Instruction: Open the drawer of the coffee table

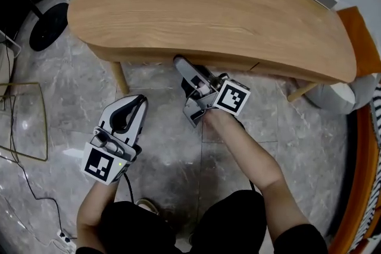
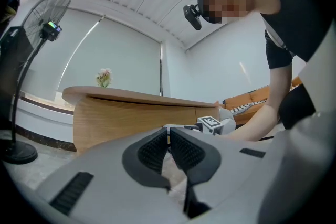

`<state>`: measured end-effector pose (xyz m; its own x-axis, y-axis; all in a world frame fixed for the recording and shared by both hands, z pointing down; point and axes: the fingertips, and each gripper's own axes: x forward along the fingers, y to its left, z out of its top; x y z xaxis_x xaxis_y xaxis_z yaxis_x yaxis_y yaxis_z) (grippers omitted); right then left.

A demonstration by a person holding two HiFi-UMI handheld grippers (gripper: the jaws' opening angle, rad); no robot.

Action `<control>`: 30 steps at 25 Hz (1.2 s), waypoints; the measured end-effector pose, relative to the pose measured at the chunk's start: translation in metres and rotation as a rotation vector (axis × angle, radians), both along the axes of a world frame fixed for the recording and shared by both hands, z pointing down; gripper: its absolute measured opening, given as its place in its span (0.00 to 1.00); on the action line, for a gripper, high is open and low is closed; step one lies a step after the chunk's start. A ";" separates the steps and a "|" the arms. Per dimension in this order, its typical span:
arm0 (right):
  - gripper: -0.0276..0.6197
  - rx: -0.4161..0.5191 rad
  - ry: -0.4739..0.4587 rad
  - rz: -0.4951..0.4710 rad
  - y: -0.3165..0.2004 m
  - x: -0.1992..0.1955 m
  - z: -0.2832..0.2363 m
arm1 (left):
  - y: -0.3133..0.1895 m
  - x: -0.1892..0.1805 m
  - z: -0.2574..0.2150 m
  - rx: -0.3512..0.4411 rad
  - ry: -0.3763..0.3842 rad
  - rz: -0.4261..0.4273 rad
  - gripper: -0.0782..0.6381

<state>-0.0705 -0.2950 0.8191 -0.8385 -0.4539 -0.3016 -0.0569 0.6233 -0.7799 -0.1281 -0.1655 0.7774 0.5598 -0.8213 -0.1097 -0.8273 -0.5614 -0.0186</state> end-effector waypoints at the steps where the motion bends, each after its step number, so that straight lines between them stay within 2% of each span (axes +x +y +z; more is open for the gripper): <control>1: 0.45 0.000 -0.004 0.002 -0.002 0.000 -0.001 | 0.001 0.000 -0.002 0.001 0.002 0.003 0.13; 4: 0.45 -0.013 -0.039 0.005 -0.002 0.000 -0.004 | 0.006 -0.003 -0.006 -0.009 0.004 0.003 0.13; 7: 0.43 -0.033 -0.060 -0.011 -0.001 0.000 -0.005 | 0.008 -0.007 -0.009 0.015 -0.004 -0.010 0.14; 9: 0.42 -0.048 -0.057 -0.027 0.000 0.001 -0.006 | 0.007 -0.007 -0.009 0.024 0.006 -0.012 0.13; 12: 0.42 -0.052 -0.054 -0.040 0.001 -0.001 -0.008 | 0.006 -0.013 -0.005 -0.001 0.046 -0.020 0.14; 16: 0.41 -0.044 -0.032 -0.004 0.000 0.002 -0.005 | 0.008 -0.022 -0.008 -0.016 0.063 -0.040 0.13; 22: 0.41 -0.042 -0.052 0.004 0.005 0.002 -0.006 | 0.011 -0.035 -0.005 -0.021 0.044 -0.068 0.13; 26: 0.41 -0.048 -0.053 -0.004 0.012 0.003 -0.005 | 0.013 -0.033 -0.011 0.004 0.022 -0.066 0.13; 30: 0.37 0.020 -0.006 -0.054 0.039 0.003 -0.002 | 0.016 -0.037 -0.014 0.021 0.025 -0.077 0.13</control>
<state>-0.0674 -0.2564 0.8167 -0.8596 -0.4018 -0.3157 -0.0177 0.6409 -0.7674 -0.1648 -0.1498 0.7632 0.4916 -0.8595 -0.1401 -0.8686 -0.4954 -0.0084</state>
